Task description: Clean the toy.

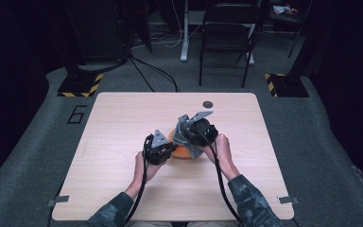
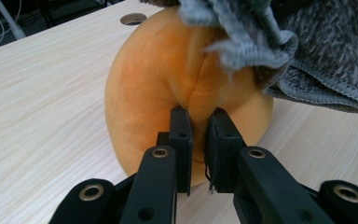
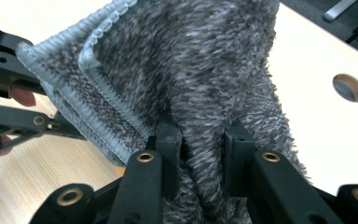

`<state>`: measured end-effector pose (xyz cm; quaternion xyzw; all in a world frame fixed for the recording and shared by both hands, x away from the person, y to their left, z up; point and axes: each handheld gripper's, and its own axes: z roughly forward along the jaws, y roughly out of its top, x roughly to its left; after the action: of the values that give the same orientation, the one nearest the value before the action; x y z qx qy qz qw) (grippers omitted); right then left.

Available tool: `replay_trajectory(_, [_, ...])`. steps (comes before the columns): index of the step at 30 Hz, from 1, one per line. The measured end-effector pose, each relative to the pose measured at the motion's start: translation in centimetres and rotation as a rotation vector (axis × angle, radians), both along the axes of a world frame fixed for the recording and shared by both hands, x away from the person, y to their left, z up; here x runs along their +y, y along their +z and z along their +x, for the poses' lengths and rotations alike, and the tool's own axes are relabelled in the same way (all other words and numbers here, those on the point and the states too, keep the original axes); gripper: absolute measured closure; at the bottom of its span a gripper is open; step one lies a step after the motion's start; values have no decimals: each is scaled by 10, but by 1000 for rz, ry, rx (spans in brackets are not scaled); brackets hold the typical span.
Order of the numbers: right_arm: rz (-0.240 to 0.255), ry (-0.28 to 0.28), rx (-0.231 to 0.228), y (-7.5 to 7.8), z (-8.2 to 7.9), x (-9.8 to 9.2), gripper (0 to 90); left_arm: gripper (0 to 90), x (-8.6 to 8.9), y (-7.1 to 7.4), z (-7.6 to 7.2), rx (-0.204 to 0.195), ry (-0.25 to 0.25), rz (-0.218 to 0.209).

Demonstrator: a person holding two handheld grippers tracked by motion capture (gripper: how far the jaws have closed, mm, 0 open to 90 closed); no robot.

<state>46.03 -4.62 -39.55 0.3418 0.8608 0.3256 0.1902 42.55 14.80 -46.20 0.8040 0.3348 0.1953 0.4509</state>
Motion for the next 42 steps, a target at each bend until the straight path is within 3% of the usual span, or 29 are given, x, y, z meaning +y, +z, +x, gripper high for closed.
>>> replay_trajectory(7, [-28, -25, 38, -7, 9, -12, 727, 815, 2, -3, 2, -5, -3, -14])
replay_trajectory(13, [-61, -78, 108, -18, 20, -25, 728, 811, 4, -4, 4, 1, -2, -14])
replay_trajectory(18, [-77, -141, 181, -40, 31, -37, 729, 810, 4, -4, 4, -2, -3, -9])
replay_trajectory(24, [-114, -179, 226, -63, 40, -43, 729, 809, 4, -4, 4, 0, -6, -8])
replay_trajectory(30, [-135, -187, 300, -90, 48, -45, 727, 809, 5, -4, 4, -2, -7, -7])
replay_trajectory(33, [-127, -180, 295, -83, 48, -48, 730, 809, 5, -4, 4, -6, -8, -7])
replay_trajectory(35, [-121, -186, 272, -70, 46, -51, 731, 809, 5, -4, 4, -4, -9, -8])
replay_trajectory(39, [-75, -185, 207, -43, 40, -53, 731, 808, 4, -4, 4, -3, -16, 0])
replay_trajectory(42, [-43, -144, 147, -18, 30, -47, 731, 808, 3, -3, 2, -5, -22, 7])
